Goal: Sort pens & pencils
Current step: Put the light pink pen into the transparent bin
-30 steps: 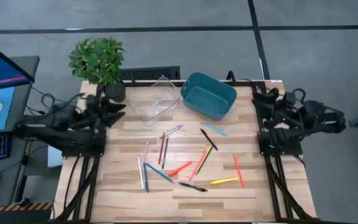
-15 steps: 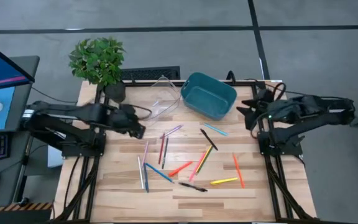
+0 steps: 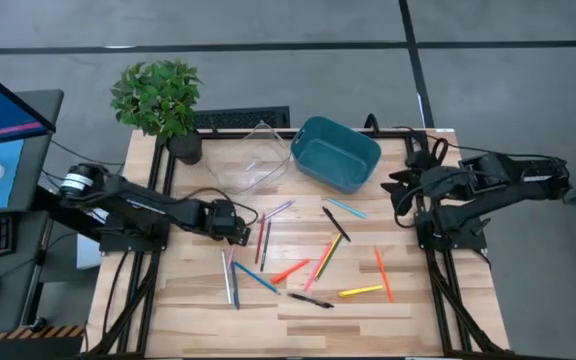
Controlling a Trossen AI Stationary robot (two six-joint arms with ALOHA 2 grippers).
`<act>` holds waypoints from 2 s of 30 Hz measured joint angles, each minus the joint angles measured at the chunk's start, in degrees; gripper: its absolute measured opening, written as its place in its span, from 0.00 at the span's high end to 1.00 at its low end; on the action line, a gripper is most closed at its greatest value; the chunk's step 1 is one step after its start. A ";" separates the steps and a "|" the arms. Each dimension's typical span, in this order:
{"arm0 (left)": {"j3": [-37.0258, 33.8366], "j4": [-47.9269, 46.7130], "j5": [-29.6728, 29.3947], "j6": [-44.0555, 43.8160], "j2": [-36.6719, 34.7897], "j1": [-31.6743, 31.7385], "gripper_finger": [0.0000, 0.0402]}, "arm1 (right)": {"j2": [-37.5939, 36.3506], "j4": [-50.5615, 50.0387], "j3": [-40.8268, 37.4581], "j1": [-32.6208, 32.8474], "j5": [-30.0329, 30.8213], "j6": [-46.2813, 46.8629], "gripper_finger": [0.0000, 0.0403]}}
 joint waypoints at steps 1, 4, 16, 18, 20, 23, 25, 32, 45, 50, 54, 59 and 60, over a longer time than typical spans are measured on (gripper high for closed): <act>0.00 0.35 0.33 0.14 1.33 -0.43 0.42 | 0.00 0.00 0.00 0.00 0.00 -0.01 0.45; 0.86 0.03 0.48 -0.29 5.49 -1.59 0.42 | 0.02 0.00 0.00 0.00 -0.28 0.00 0.45; 8.55 -9.14 5.25 4.51 11.90 -1.28 0.85 | -0.86 0.00 0.00 0.00 -0.85 -0.04 0.45; 8.60 -9.23 6.07 5.49 11.74 -1.05 0.95 | -1.15 0.00 0.00 0.00 -0.85 -0.07 0.45; 8.61 -9.22 5.98 5.53 11.74 -0.77 0.96 | -1.23 0.00 0.00 0.00 -0.87 -0.07 0.45; 8.61 -9.08 6.01 5.37 11.74 -0.49 0.95 | -1.62 0.00 0.00 0.00 -0.85 -0.52 0.45; 8.60 -8.87 5.85 5.51 11.74 -0.49 0.97 | -1.60 0.00 0.00 0.00 -0.85 -1.00 0.45; 11.77 -7.70 4.46 6.00 8.78 -0.49 0.98 | -1.55 0.00 0.00 0.00 -0.85 -1.62 0.45; 31.81 1.73 -0.70 22.81 -8.01 -1.36 0.97 | -1.53 0.02 0.00 0.00 -0.85 -2.63 0.45; 33.51 13.02 -4.32 32.75 -14.72 -1.32 0.97 | -1.55 0.04 0.00 0.00 -0.85 -3.06 0.45; 33.57 13.33 -12.54 37.91 -17.90 -0.28 0.97 | -1.55 0.04 0.00 0.00 -0.79 -3.16 0.45; 33.51 4.30 -18.68 41.10 -16.95 8.34 0.97 | -1.55 0.04 0.00 0.00 -0.79 -3.19 0.45; 33.53 2.47 -18.28 41.41 -16.26 10.53 0.97 | -1.53 0.04 0.00 0.00 -0.79 -3.19 0.45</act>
